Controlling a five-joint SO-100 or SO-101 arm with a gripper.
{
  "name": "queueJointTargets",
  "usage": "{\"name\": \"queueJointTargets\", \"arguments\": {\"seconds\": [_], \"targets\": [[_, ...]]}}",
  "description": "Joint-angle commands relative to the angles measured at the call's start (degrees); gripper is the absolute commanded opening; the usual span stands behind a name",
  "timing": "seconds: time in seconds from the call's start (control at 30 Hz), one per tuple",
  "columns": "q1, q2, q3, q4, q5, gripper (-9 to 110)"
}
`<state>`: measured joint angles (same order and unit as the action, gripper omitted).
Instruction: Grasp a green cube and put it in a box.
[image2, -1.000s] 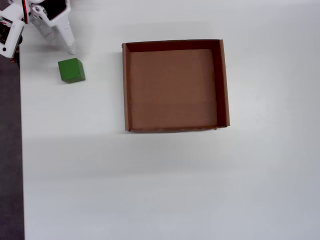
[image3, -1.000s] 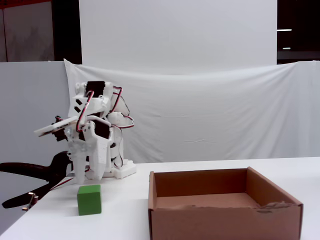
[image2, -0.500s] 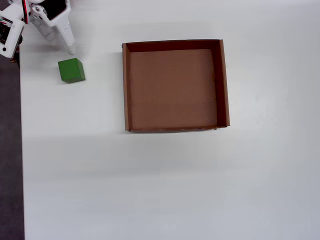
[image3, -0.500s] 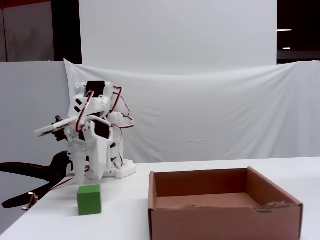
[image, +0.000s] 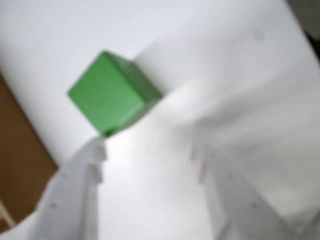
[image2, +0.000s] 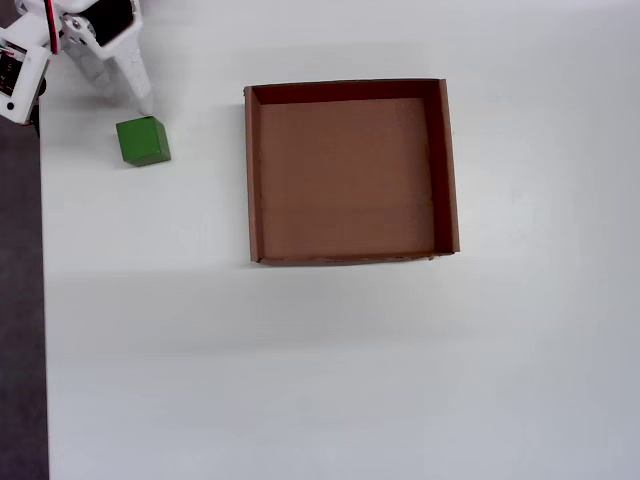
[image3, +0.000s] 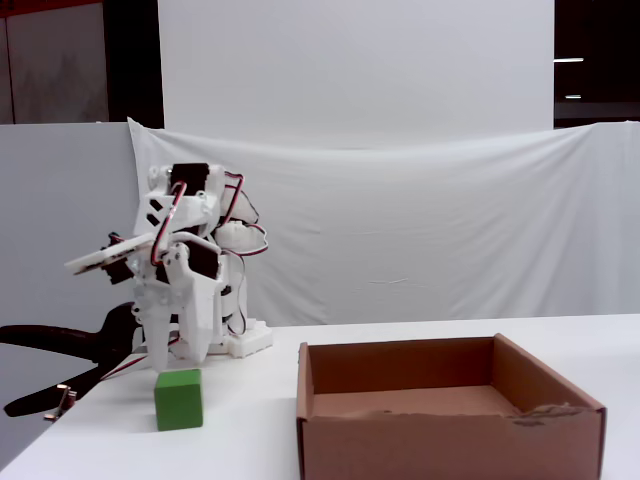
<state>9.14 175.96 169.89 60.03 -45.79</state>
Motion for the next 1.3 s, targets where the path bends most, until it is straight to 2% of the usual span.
{"name": "queueJointTargets", "arguments": {"seconds": [0.0, 0.37, 0.63, 1.27], "targets": [[1.14, -6.06, -6.15, -2.37, -2.99, 25], [1.05, -24.87, -28.04, 1.67, -12.39, 27], [1.41, -36.91, -28.65, -5.01, -20.83, 27], [-3.25, -50.63, -32.26, -11.6, -24.96, 29]]}}
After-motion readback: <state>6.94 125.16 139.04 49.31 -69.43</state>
